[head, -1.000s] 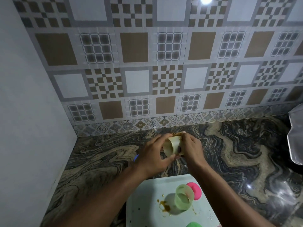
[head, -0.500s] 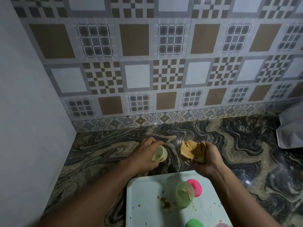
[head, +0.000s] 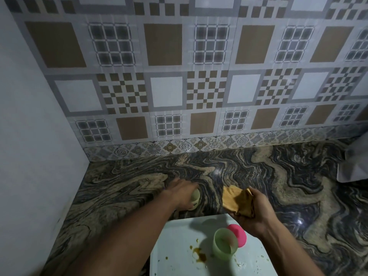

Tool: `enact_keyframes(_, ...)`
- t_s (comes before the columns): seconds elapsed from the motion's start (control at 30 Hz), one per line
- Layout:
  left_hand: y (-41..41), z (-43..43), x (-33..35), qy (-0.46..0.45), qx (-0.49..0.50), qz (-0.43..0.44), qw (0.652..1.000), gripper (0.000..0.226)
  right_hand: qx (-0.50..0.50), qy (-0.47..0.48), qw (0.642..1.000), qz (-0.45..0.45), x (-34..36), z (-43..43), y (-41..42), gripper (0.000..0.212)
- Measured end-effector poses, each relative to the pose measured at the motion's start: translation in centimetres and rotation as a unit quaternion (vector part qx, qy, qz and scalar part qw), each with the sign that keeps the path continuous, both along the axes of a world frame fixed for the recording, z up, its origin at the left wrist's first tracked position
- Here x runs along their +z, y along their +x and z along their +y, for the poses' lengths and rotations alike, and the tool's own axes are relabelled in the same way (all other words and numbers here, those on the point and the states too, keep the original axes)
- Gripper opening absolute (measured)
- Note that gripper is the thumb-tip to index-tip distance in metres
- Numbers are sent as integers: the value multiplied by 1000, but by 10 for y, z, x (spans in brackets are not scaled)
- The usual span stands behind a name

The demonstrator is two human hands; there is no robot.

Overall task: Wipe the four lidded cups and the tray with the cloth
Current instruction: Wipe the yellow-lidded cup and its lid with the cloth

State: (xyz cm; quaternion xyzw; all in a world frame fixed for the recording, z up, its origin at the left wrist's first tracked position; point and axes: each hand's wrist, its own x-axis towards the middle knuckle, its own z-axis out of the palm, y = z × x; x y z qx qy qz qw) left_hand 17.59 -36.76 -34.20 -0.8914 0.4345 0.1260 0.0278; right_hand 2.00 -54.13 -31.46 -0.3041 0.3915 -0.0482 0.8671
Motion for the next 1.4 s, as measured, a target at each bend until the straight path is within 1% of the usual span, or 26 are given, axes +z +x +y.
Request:
enact_keyframes(0.07, 2, 1, -4, -2, -7, 0, 1000, 65, 2, 2, 1000, 1, 0, 3, 1, 43)
enact_keyframes(0.17, 2, 2, -5, 1, -20, 1, 1000, 84, 5, -6, 1000, 4, 1, 5, 0, 39)
enact_keyframes(0.2, 0, 2, -3, -14, -22, -1, 1000, 84, 9, -13, 1000, 9, 2, 5, -1, 38)
enact_keyframes(0.23, -4, 1, 0, -39, -27, -3, 999, 81, 9, -21, 1000, 10, 2, 4, -4, 36)
enact_keyframes(0.3, -19, -1, 9, -93, -46, -1, 995, 66, 7, -38, 999, 13, 3, 1, -10, 34)
enact_keyframes(0.4, -59, -6, 22, -133, -119, 18, 984, 44, -6, -52, 998, 19, 3, -5, -24, 34)
enact_keyframes(0.47, -86, -7, 27, -127, -172, 31, 976, 41, -15, -59, 998, 26, 1, -6, -31, 34)
enact_keyframes(0.53, -107, -9, 24, -99, -214, 18, 972, 44, -17, -72, 997, 35, -1, -5, -38, 33)
enact_keyframes(0.6, -118, -11, 18, -65, -232, -8, 970, 44, -26, -72, 996, 43, 1, -1, -43, 33)
enact_keyframes(0.67, -123, -12, 15, -39, -234, -21, 971, 35, -38, -83, 994, 51, -1, 2, -47, 30)
enact_keyframes(0.77, -122, -10, 10, -47, -221, -30, 974, 18, -51, -112, 990, 63, 0, 8, -52, 31)
enact_keyframes(0.83, -118, -6, 10, -76, -203, -33, 976, 18, -60, -144, 986, 66, 1, 12, -55, 31)
enact_keyframes(0.87, -116, -5, 12, -99, -184, -21, 978, 20, -68, -168, 981, 67, 2, 14, -56, 27)
enact_keyframes(0.93, -108, -3, 19, -163, -109, 38, 980, 22, -81, -232, 968, 48, 3, 18, -56, 23)
enact_keyframes(1.0, -97, -1, 28, -241, -25, 97, 965, 22, -102, -333, 937, 15, 4, 25, -55, 27)
enact_keyframes(1.07, -86, 1, 37, -295, 39, 125, 947, 20, -116, -442, 890, -7, 5, 34, -54, 33)
enact_keyframes(1.1, -82, 2, 41, -308, 62, 135, 940, 19, -118, -477, 871, -17, 6, 39, -54, 36)
enact_keyframes(1.13, -77, 3, 44, -316, 80, 145, 934, 19, -120, -495, 860, -28, 8, 44, -52, 39)
enact_keyframes(1.23, -71, 4, 49, -327, 105, 173, 923, 18, -121, -488, 863, -47, 10, 50, -46, 35)
enact_keyframes(1.33, -69, 8, 49, -328, 105, 159, 925, 18, -124, -470, 873, -40, 5, 47, -43, 31)
enact_keyframes(1.4, -70, 12, 47, -311, 92, 134, 937, 20, -123, -454, 881, -41, 1, 45, -43, 30)
